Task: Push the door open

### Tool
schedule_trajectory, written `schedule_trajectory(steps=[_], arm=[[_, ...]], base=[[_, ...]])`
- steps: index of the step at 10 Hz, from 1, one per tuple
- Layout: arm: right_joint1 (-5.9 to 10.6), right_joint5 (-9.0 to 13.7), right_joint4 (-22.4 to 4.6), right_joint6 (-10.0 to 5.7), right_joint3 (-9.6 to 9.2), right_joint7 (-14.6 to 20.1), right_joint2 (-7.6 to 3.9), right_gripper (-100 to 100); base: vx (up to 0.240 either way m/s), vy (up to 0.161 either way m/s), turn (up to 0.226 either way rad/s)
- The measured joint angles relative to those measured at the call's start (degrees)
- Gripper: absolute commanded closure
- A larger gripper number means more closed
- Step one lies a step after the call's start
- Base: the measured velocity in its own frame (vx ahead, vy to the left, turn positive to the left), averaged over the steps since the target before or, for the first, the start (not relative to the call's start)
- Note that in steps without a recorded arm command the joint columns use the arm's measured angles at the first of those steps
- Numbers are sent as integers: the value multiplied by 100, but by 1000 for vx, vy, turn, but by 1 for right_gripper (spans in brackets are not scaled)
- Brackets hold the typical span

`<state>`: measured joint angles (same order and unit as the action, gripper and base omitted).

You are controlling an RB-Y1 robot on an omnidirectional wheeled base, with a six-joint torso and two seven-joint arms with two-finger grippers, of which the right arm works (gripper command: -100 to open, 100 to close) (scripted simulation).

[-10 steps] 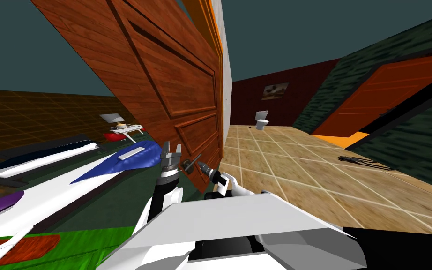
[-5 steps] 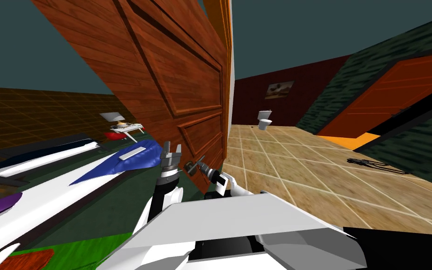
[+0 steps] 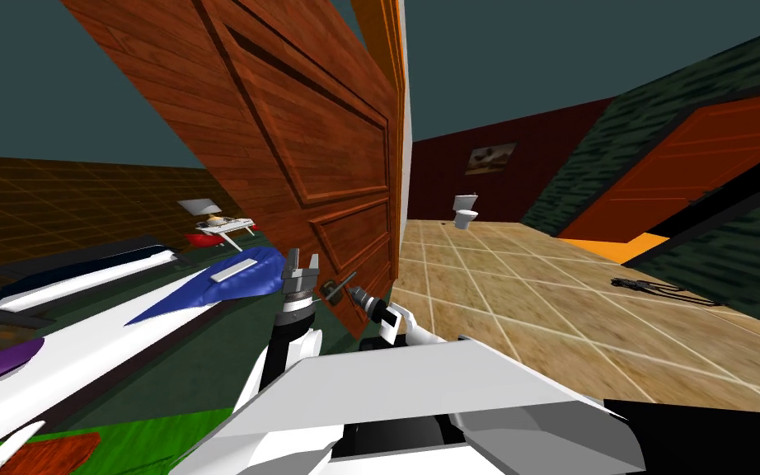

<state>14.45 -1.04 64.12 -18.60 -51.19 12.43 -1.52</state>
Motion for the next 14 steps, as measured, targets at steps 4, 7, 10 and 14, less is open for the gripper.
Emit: schedule_trajectory(steps=[4, 7, 10, 14], arm=[[-16, 28, -101, -51, 201, -45, -45, -100], [20, 29, -147, -22, 247, -59, -99, -100], [77, 29, -196, 35, 319, -79, -55, -100], [127, 34, -229, 61, 364, -82, 92, 100]], base=[[-179, -59, -96], [82, 132, 26], [160, 196, 28], [33, 40, 6]])
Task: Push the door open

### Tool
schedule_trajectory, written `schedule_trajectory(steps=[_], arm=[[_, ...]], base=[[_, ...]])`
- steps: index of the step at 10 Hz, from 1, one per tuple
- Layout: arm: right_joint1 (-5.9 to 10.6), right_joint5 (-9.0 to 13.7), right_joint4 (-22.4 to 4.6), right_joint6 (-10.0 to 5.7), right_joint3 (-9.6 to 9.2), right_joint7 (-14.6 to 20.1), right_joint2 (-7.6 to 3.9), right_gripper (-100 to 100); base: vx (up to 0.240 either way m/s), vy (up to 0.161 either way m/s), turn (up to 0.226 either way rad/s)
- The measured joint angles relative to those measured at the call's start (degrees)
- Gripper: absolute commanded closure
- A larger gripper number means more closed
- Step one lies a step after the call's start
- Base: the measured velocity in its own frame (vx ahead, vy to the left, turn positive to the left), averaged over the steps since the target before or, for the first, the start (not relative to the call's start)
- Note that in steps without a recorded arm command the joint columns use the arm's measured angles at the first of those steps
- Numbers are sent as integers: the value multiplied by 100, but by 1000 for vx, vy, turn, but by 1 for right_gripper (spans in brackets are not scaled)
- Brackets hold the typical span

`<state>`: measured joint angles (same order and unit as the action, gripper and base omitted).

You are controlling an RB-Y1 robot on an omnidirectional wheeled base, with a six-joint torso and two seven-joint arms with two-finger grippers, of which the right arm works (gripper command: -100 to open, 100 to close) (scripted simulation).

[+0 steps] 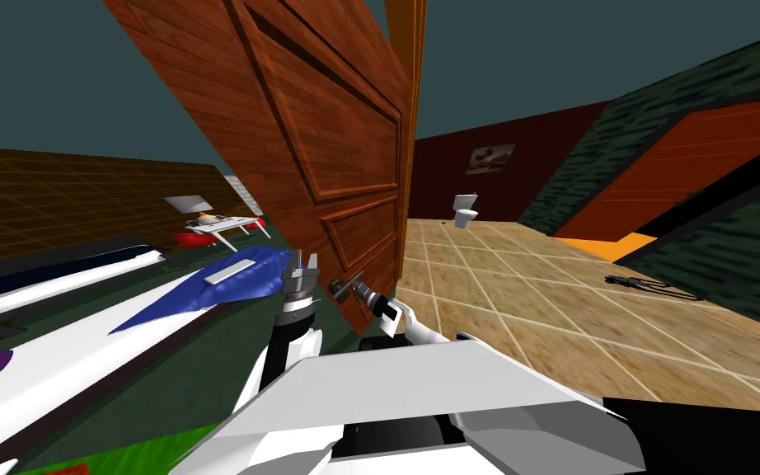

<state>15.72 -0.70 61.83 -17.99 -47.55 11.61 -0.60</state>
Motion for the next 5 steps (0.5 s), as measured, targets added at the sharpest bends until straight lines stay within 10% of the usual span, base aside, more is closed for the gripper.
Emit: schedule_trajectory(steps=[4, 5], arm=[[-4, 0, 2, 2, -1, 0, -6, 100], [-4, 0, 2, 2, -1, 0, -6, -100]], base=[[-8, -10, 0], [-155, -35, -166]])
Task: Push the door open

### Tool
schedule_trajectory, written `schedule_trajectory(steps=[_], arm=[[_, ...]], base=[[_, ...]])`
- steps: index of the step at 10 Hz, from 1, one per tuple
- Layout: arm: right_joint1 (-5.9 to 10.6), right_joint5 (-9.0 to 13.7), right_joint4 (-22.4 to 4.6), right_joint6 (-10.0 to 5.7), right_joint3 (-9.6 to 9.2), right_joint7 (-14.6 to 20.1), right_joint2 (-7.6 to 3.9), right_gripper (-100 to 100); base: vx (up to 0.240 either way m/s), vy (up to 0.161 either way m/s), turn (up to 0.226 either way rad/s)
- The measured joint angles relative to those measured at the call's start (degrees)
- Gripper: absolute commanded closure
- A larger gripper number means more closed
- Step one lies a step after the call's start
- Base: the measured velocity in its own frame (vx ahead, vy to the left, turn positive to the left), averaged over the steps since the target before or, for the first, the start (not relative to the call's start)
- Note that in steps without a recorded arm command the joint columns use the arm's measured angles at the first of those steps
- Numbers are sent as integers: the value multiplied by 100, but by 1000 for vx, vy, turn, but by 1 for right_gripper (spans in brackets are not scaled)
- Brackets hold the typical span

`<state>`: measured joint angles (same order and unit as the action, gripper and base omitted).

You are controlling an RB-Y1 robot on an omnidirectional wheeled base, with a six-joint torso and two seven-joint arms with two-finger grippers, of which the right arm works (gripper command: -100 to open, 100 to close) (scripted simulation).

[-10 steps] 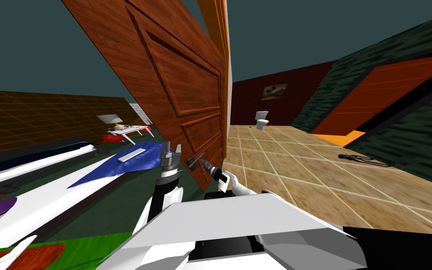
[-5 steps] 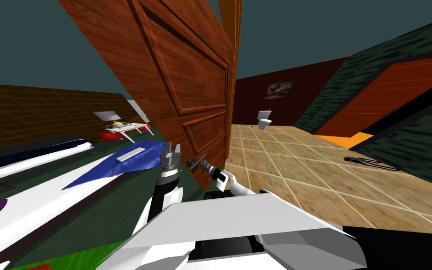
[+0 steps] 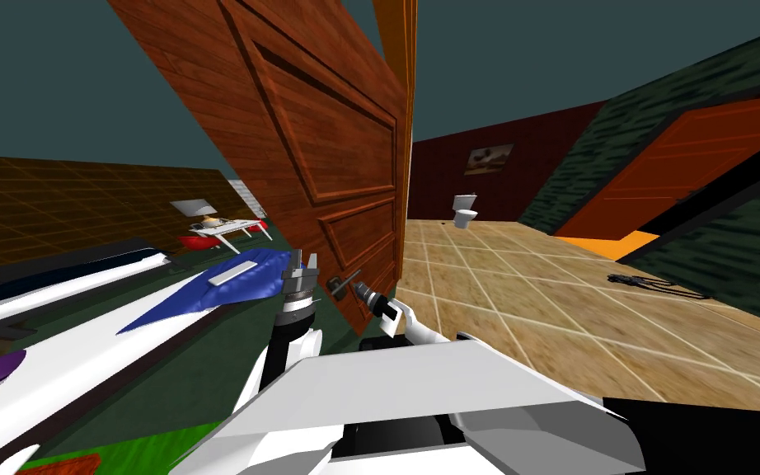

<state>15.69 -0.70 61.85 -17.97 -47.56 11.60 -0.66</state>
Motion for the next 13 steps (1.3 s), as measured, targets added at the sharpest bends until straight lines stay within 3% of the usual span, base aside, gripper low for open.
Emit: schedule_trajectory(steps=[2, 4, 5, 7, 9, 12, 13], arm=[[-37, 19, 14, -22, 102, -21, -134, -100], [-84, 36, 23, -61, 196, -40, -82, -100], [-88, 37, 24, -64, 200, -43, -77, -100], [-62, 39, 15, -46, 234, -42, -199, -100], [-40, 30, -42, -57, 276, -76, -185, -100], [-35, 18, -55, -36, 334, -120, -55, -100], [-35, 17, -52, -34, 335, -123, -48, 100]], base=[[-201, -76, -99], [-149, -70, -41], [40, 72, 38], [139, 178, 17], [141, 166, 24], [111, 119, 16], [-11, -9, -2]])
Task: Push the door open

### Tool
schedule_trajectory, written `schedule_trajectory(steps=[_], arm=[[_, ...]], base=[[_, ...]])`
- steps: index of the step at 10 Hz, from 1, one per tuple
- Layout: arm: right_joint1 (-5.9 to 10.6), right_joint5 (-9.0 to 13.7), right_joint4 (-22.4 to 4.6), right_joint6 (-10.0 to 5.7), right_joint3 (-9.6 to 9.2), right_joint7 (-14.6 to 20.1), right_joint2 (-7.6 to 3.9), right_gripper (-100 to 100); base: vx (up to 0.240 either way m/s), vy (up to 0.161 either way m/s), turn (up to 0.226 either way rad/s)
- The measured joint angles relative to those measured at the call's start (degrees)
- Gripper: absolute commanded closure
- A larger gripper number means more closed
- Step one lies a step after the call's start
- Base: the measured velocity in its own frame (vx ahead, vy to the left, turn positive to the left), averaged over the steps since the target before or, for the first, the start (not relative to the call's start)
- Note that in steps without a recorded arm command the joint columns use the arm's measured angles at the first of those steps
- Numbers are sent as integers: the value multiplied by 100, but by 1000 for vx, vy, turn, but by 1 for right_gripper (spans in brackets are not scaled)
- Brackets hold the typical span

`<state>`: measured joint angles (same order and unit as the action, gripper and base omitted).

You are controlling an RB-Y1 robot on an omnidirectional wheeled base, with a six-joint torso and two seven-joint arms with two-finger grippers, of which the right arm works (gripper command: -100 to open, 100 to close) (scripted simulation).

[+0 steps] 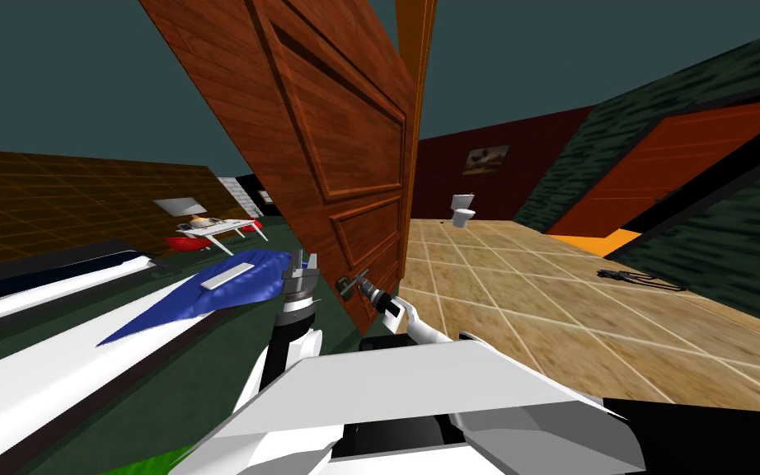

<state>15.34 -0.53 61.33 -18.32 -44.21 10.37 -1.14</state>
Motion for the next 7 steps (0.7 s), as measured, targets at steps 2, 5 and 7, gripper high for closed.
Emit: schedule_trajectory(steps=[2, 5, 7], arm=[[1, 1, -2, -2, -1, 3, -6, 100], [-1, 1, -3, -2, -1, 3, -8, 100], [-26, 15, 47, -1, 5, 12, -87, -100]], base=[[-20, -23, 2], [-3, -4, 0], [-189, -97, -94]])
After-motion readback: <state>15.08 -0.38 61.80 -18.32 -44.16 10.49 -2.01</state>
